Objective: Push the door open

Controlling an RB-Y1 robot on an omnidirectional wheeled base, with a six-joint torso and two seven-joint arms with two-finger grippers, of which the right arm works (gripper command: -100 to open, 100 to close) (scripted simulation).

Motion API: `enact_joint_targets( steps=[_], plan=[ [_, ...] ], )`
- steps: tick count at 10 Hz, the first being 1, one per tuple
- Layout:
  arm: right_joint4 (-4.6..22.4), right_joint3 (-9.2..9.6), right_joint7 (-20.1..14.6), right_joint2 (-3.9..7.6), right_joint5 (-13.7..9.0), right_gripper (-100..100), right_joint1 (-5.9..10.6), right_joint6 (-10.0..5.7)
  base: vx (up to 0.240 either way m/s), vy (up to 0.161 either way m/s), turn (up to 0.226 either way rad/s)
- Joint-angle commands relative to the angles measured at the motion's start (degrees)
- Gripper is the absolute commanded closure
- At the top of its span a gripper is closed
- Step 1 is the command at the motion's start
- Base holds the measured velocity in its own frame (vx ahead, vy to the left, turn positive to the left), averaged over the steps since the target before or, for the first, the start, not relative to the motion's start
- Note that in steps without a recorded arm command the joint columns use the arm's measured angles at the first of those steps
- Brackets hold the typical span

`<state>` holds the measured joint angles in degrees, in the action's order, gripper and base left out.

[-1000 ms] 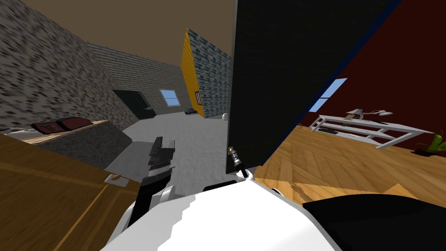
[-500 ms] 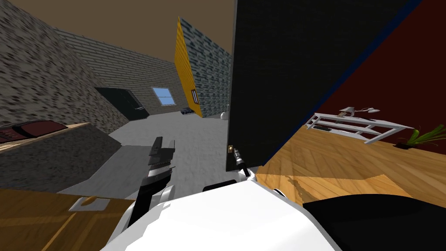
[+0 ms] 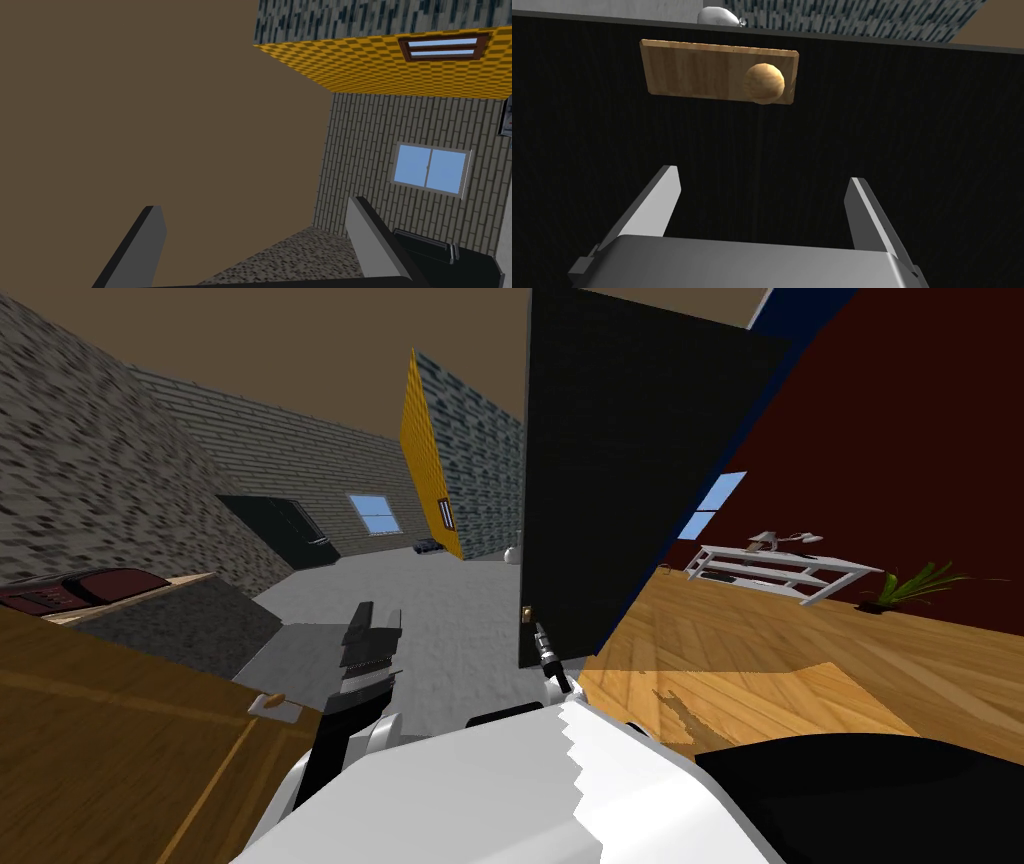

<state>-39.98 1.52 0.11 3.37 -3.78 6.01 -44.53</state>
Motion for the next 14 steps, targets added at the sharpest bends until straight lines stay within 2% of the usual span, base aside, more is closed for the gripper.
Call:
enact_joint_targets(
  steps=[1, 5, 9, 10, 11, 14],
  plan=[
    [0.00, 0.00, 0.00, 0.00, 0.00, -100, 0.00, 0.00, -0.108, 0.051, -0.021],
    [0.19, -0.38, 0.25, 0.44, -0.22, -100, -0.39, -0.87, 0.172, -0.001, 0.026],
    [0.54, -0.80, 0.54, -0.05, -0.44, -100, -0.75, -2.04, 0.236, 0.008, 0.032],
    [0.33, -0.72, 0.50, 0.06, -0.40, -100, -0.78, -1.78, 0.085, 0.008, -0.010],
    [0.33, -0.72, 0.50, 0.06, -0.40, 100, -0.78, -1.78, -0.018, 0.001, 0.008],
    [0.33, -0.72, 0.50, 0.06, -0.40, 100, -0.78, -1.78, -0.022, -0.003, 0.005]
  ],
)
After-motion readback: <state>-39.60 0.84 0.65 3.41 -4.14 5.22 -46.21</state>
